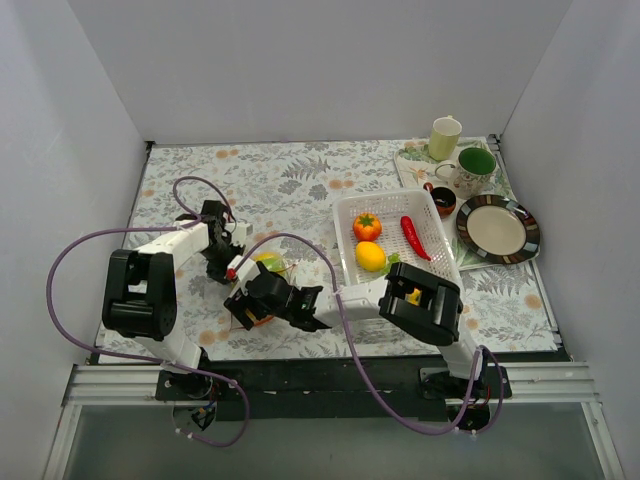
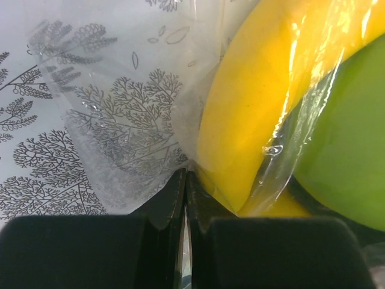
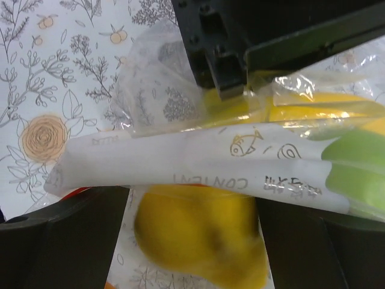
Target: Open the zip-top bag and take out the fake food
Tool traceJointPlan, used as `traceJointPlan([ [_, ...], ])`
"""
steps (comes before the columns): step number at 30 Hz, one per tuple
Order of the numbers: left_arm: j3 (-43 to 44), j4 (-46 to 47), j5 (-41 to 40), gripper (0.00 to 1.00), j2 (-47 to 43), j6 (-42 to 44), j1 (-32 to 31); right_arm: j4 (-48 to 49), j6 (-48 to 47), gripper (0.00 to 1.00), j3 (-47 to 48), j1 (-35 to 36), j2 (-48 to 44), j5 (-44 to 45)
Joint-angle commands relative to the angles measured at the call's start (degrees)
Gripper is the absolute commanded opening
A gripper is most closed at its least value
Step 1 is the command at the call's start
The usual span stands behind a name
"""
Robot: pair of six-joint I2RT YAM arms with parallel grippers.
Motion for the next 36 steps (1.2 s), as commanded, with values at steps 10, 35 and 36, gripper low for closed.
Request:
traceJointPlan([
  [10,1.51,1.27,-5.96,0.0,-3.32,1.74,-0.64,-1.61,0.68,0.38,-3.43,-0.23,-2.55,1.96],
  [35,8.45,0.31,-7.38,0.0,-1.65,1.74,5.16,-18.55,5.06,0.08,-19.97,-19.46,-39.91,24.27],
  [36,8.54,0.31,-7.38,0.0,-1.91,1.65,5.16,-20.05,6.03,0.08,-19.97,-21.13,-40.08,25.94],
])
